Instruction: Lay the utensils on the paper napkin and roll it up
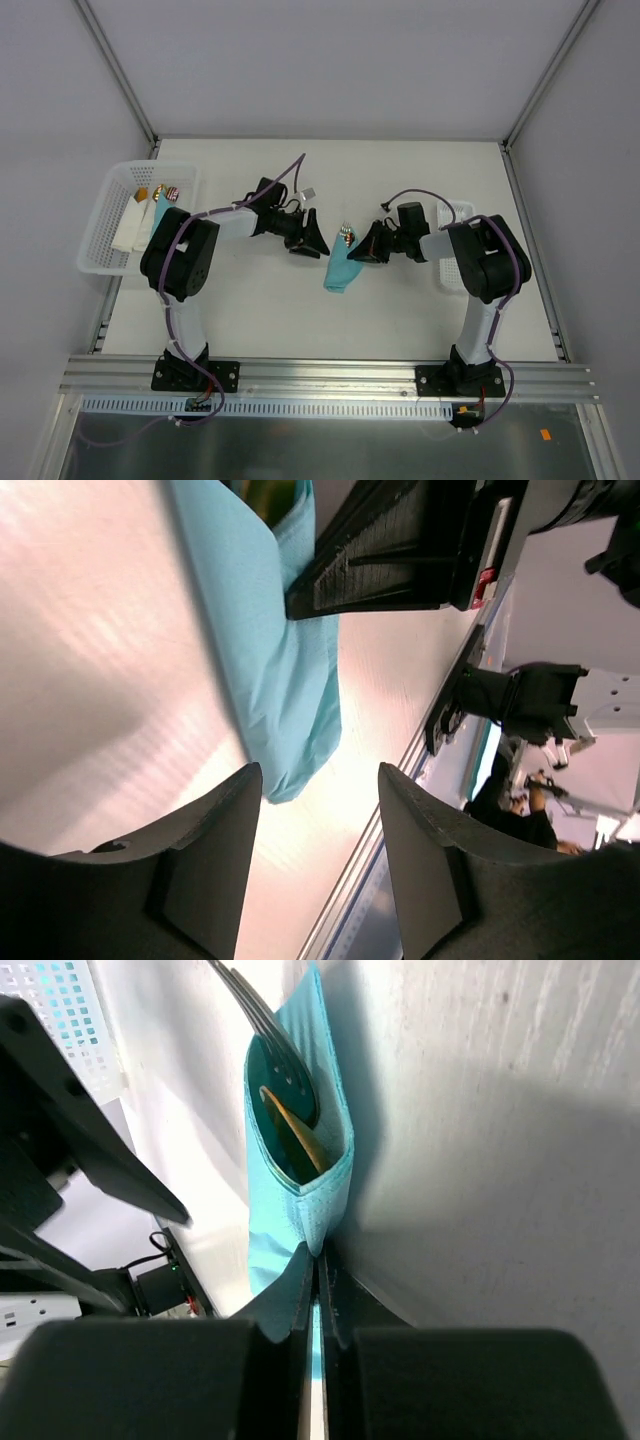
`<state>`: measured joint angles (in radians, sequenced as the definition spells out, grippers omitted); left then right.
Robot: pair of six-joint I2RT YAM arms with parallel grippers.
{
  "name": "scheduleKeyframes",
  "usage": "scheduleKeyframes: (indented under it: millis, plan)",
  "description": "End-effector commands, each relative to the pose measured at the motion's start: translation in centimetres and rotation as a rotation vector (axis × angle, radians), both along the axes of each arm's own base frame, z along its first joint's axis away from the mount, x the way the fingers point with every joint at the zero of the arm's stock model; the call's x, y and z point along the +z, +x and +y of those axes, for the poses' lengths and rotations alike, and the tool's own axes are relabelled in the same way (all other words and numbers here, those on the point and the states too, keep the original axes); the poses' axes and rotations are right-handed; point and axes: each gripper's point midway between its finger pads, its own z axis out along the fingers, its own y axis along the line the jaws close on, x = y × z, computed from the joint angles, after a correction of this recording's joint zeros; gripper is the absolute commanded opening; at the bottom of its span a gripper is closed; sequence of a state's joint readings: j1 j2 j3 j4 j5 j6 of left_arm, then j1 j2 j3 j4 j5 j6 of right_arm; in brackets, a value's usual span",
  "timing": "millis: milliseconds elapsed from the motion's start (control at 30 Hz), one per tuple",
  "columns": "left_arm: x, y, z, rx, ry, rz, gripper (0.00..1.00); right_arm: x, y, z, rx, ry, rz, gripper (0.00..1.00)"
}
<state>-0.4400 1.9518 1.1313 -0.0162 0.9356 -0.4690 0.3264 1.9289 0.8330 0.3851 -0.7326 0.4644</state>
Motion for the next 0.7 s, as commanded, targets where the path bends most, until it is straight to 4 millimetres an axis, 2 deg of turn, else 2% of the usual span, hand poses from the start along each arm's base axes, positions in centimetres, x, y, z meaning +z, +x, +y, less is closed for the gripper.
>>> scheduleKeyframes:
  millis: [0, 100, 267, 667]
  plan:
    - [1.6, 0.1, 1.8, 0.016, 0.005, -0.07, 0.51, -1.9, -1.3, -1.0, -0.035, -0.044, 0.066, 0.0]
    - [1.3, 0.2, 3.0, 0.026, 0.017, -0.075, 0.53, -0.9, -1.1, -0.6, -0.041, -0.002, 0.055, 0.0]
    - [-0.2, -0.1, 3.5, 0.026, 0.028, -0.033, 0.55, 1.0, -0.5, 0.1, -0.049, 0.07, 0.013, 0.0]
    - [-2.2, 0.2, 2.7, 0.009, -0.009, 0.039, 0.57, 4.2, 0.2, 1.3, -0.066, 0.225, -0.031, 0.0]
